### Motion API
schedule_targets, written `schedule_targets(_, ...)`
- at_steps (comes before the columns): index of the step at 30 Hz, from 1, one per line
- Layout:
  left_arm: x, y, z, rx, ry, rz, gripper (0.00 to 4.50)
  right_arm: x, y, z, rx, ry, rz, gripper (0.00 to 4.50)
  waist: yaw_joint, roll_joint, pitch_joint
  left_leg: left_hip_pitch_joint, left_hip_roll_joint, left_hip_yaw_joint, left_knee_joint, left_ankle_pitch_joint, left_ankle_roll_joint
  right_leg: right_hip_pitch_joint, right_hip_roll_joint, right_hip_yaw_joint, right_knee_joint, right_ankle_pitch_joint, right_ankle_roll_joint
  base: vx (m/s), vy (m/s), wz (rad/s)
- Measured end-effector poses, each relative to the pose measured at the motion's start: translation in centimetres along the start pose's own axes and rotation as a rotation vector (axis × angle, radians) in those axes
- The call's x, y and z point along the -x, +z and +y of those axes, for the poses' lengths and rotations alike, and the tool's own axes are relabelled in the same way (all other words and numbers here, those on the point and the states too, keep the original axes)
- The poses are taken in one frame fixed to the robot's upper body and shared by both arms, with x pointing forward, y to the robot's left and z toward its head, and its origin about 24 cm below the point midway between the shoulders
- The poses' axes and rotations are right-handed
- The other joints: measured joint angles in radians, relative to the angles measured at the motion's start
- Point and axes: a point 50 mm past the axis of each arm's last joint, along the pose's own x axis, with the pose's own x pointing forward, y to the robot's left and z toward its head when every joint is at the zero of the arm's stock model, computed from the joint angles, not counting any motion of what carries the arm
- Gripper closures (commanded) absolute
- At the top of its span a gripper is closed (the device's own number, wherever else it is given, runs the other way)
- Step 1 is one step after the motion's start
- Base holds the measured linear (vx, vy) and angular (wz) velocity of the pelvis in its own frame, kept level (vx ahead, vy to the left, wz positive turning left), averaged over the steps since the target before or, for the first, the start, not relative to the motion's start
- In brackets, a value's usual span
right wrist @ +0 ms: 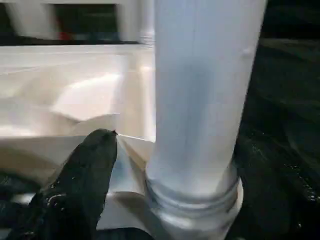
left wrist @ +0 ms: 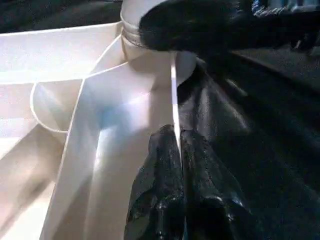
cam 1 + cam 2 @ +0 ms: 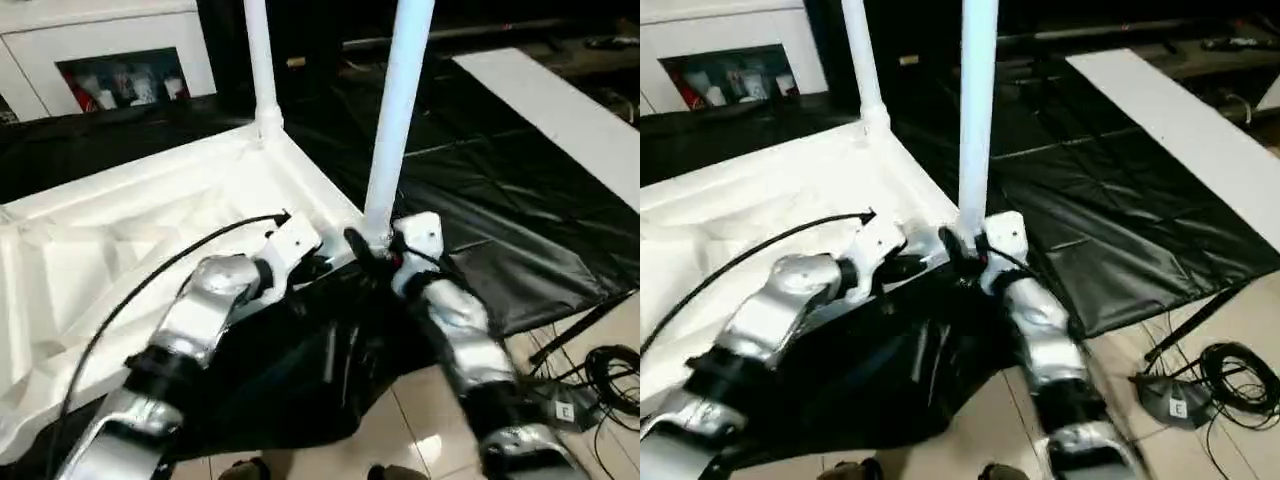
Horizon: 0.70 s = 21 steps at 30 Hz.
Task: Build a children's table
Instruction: Rotate leg to tighten
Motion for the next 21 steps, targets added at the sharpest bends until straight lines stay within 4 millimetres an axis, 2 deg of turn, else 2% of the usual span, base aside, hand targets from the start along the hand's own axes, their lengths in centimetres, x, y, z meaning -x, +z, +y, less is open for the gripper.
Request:
schedule_targets(4,1.4,-0.4,-0.1,-0.014,-0.097,-0.006,4.5,1.4,0.5,-0.8,0.073,0.178,0.01,0.72,0.012,0.003,0.001,-0.001,0.004,0.0,0.0,0.003,0.005,-0.002,0.005,-0.001,0.0,-0.005,0.0,0.026,-0.014,-0.01)
schedule_targets(10,2.7,-0.9,-0.2,-0.024,-0.189,0.001,4.5,3.2,0.5,-1.8,0.112,0.331,0.046,0.72,0.014,0.003,0.002,-0.004,0.004,0.001,0.003,0.001,0.005,-0.002,0.004,0.0,-0.001,-0.007,-0.005,0.0,0.0,0.0)
schedule_targets(14,3.4,-1.1,-0.4,-0.032,-0.245,0.01,4.5,3.6,0.7,-1.9,0.119,0.401,0.052,0.72,0.013,0.003,0.002,-0.004,0.004,0.001,0.004,0.001,0.005,-0.002,0.004,0.0,0.001,-0.007,-0.005,0.0,0.0,0.0)
schedule_targets(21,3.5,-1.2,-0.7,-0.029,-0.285,0.011,4.5,3.4,0.6,-1.4,0.129,0.464,0.068,0.72,0.015,0.003,0.002,-0.004,0.004,0.001,0.005,0.001,0.005,-0.002,0.004,0.001,0.002,-0.007,-0.005,0.0,0.0,0.0)
